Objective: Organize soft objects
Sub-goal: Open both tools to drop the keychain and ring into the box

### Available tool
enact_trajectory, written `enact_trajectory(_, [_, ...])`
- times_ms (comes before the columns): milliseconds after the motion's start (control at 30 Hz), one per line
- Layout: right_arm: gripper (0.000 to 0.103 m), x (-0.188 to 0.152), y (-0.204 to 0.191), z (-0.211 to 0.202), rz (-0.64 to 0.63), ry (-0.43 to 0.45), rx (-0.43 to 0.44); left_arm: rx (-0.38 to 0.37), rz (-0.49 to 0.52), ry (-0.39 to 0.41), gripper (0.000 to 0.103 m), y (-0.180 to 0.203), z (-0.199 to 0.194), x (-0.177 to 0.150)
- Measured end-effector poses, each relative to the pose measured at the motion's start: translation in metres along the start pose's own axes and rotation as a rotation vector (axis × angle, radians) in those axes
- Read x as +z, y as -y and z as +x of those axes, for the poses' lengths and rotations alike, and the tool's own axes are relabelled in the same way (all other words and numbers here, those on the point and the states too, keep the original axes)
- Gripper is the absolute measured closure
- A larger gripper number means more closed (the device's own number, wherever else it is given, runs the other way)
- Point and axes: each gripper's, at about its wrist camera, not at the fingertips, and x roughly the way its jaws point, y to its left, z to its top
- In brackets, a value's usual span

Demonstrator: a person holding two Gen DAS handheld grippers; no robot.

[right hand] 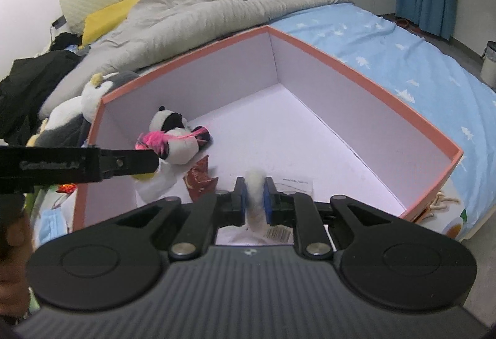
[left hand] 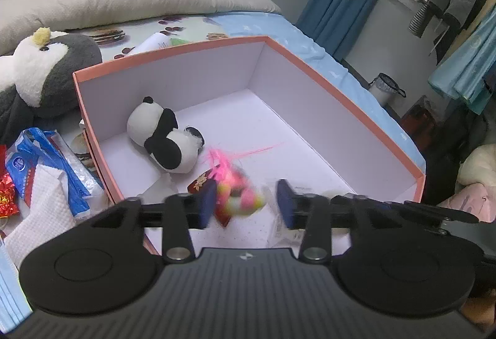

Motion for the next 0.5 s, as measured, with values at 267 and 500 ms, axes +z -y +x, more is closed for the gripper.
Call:
enact_trajectory(267, [0.056, -0.005, -0.006, -0.013, 0.006, 0.016, 0.013, 0.004, 0.003, 0.051, 0.049, 0.000, -0.029, -0.004])
enact_trajectory(500, [0.056, -0.017, -0.015, -0.050, 0.004, 0.071, 0.049, 0.037, 0.016, 0.092, 0.049, 0.007, -0.072, -0.022])
